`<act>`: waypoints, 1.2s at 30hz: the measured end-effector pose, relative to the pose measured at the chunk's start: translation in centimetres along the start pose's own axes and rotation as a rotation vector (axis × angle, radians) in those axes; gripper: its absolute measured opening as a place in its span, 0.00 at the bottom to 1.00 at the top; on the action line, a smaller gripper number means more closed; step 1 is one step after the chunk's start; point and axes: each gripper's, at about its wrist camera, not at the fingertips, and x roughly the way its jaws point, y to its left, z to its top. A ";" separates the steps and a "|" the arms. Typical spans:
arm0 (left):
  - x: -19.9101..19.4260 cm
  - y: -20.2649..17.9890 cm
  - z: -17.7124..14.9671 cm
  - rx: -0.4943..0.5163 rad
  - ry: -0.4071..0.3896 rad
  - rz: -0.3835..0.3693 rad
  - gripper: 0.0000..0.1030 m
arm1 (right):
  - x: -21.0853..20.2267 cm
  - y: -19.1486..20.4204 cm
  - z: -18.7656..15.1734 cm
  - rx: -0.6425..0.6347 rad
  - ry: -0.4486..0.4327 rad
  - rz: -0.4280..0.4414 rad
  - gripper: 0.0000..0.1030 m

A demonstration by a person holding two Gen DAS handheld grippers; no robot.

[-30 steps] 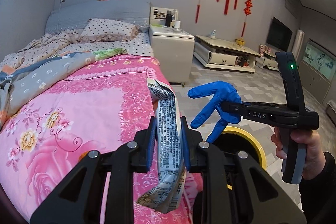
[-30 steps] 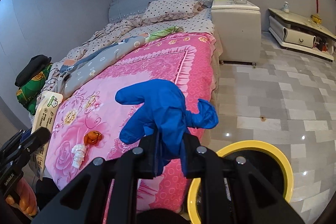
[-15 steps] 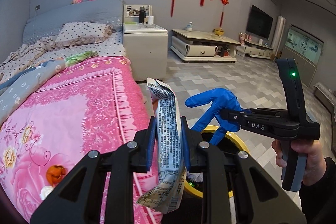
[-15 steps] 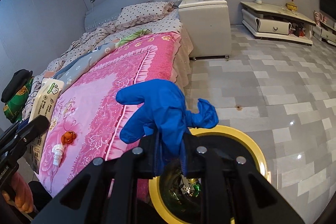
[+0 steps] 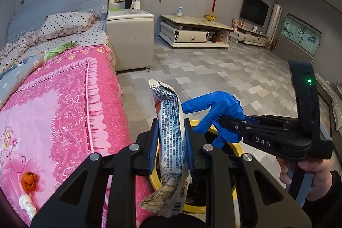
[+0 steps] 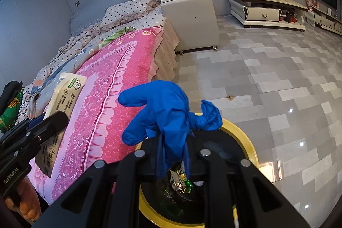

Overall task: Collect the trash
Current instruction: 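Carry the blue glove and paper strip over the yellow-rimmed bin, then open both tools to drop the glove and paper strip into the bin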

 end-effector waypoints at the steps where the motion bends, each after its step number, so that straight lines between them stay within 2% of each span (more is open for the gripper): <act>1: 0.5 0.0 0.0 -0.001 0.006 -0.004 0.21 | 0.1 -0.2 -0.1 0.001 -0.001 -0.009 0.15; 12: 4.7 -0.3 -1.1 -0.012 0.067 -0.028 0.21 | 1.1 -1.9 -1.5 0.047 0.032 -0.016 0.15; 27: 5.4 -0.5 -1.3 -0.016 0.084 -0.072 0.22 | 0.4 -1.8 -2.2 0.038 0.039 -0.036 0.16; 29: 5.4 -0.4 -1.3 -0.015 0.081 -0.074 0.26 | 0.4 -1.8 -2.2 0.039 0.040 -0.036 0.19; 31: 5.2 -0.2 -1.2 -0.023 0.075 -0.075 0.38 | 0.2 -1.9 -2.3 0.047 0.037 -0.042 0.27; 36: 4.7 0.3 -1.2 -0.035 0.060 -0.066 0.46 | -0.2 -2.5 -2.4 0.068 0.036 -0.057 0.33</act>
